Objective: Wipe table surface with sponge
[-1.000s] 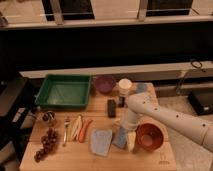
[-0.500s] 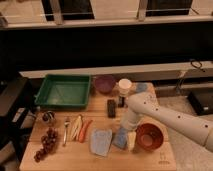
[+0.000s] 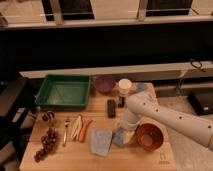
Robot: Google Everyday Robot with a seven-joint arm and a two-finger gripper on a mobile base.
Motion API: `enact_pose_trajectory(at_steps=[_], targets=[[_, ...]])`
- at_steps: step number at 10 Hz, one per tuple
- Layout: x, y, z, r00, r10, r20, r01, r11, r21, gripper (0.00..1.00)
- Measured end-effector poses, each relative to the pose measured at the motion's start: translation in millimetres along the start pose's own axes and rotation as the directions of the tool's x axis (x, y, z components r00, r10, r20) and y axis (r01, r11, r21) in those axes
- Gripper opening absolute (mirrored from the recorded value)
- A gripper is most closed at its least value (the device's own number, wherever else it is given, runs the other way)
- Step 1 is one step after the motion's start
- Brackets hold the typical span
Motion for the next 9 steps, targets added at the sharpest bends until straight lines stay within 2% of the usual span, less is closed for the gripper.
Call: enact_pose_trajectory(at_steps=[3, 5, 6, 9], targets=[[1, 2, 3, 1.0, -0.001, 0.011, 0.001, 1.0, -0.008, 0.15], [1, 2, 3, 1.0, -0.002, 0.01, 0.002, 1.0, -0.009, 0.01], [-1, 2, 2, 1.0, -0.006, 0.01, 0.006, 1.0, -0.008, 0.0], [-10, -3, -16, 1.0, -0.023, 0.013, 0.022, 0.999, 0.033, 0.0]])
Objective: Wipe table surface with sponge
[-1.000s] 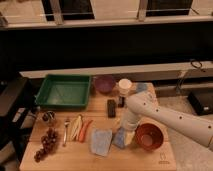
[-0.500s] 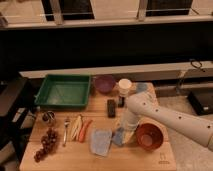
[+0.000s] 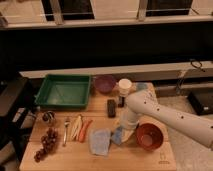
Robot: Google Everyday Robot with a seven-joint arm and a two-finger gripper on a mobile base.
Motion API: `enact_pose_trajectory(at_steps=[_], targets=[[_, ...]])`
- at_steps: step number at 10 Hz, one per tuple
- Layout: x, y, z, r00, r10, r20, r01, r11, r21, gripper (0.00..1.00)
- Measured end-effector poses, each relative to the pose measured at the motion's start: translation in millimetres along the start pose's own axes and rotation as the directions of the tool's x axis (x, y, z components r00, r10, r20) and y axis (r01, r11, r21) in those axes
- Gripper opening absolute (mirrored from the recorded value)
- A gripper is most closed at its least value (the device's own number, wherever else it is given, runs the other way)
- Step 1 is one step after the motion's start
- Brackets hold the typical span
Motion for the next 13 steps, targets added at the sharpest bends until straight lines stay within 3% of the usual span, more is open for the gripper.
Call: enact_pose_trajectory(at_steps=[2, 5, 11, 13], targets=[[-7, 2, 1, 1.0, -0.021, 0.006, 0.021, 1.0, -0.005, 0.0], [-34, 5, 2, 0.998, -0.067, 0.018, 0.067, 0.998, -0.012, 0.0], [-38, 28, 20, 0.998, -0.051, 0.04, 0.054, 0.995, -0.082, 0.0], [-29, 34, 20, 1.0, -0.013, 0.022, 0.015, 0.995, -0.094, 0.0]])
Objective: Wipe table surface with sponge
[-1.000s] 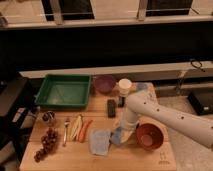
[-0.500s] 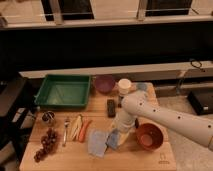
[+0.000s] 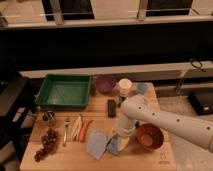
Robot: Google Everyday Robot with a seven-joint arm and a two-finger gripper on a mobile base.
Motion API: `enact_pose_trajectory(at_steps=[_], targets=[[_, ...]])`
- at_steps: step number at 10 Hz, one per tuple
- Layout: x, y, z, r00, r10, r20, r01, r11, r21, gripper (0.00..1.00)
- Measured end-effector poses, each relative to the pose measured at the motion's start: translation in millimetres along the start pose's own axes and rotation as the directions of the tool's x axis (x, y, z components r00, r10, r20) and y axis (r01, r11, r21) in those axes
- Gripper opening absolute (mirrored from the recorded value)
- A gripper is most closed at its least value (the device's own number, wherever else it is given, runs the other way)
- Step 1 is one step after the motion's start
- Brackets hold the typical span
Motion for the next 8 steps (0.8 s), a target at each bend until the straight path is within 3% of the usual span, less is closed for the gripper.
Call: enact_pose_trajectory(at_steps=[4, 8], targets=[[30, 17, -6, 0.997, 0.069, -0.039, -0.07, 0.997, -0.012, 0.0], [43, -4, -21, 0.993, 0.061, -0.104, -0.062, 0.998, -0.002, 0.0]])
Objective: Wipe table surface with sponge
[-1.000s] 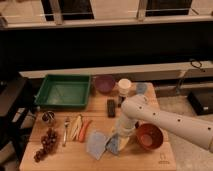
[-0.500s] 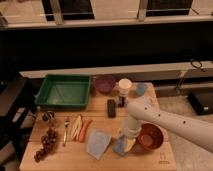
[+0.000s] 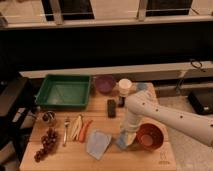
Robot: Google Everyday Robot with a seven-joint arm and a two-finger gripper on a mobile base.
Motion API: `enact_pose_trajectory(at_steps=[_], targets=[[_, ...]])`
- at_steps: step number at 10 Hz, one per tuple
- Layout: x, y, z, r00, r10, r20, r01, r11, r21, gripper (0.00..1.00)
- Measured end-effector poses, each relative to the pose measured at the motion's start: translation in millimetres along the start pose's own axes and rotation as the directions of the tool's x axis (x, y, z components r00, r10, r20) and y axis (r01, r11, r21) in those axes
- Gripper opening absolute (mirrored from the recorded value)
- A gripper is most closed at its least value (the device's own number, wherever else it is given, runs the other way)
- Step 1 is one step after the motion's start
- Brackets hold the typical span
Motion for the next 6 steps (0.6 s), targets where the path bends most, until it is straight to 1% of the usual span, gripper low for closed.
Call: enact_pose_trajectory(at_steps=[1, 2, 5, 6], targets=[[0, 0, -1, 1.0, -0.014, -0.001, 0.014, 1.0, 0.002, 0.0], [-6, -5, -1, 0.999, -0.04, -0.003, 0.04, 0.999, 0.004, 0.0], [-33, -41, -3, 0.993, -0.118, -0.006, 0.118, 0.993, 0.022, 0.0], [-39, -48, -2, 0.99, -0.141, 0.002, 0.141, 0.99, 0.023, 0.0]])
